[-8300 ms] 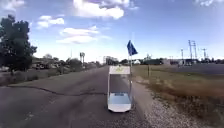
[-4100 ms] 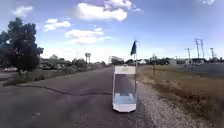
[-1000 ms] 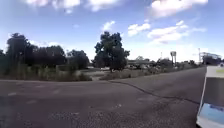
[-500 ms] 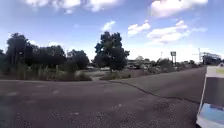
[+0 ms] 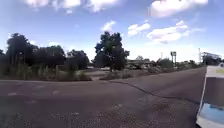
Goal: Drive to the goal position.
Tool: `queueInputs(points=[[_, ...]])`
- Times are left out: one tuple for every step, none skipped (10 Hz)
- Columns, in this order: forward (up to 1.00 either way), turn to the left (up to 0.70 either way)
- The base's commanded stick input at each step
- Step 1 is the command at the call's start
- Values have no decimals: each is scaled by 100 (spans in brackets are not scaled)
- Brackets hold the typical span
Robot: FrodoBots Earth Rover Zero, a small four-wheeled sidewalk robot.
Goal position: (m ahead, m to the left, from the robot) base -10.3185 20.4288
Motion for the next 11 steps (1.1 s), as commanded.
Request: queueInputs(points=[[0, 100], [0, 100], [0, 100], [0, 100], [0, 100], [0, 100], [0, 100], [0, 100], [0, 100], [0, 100], [0, 100]])
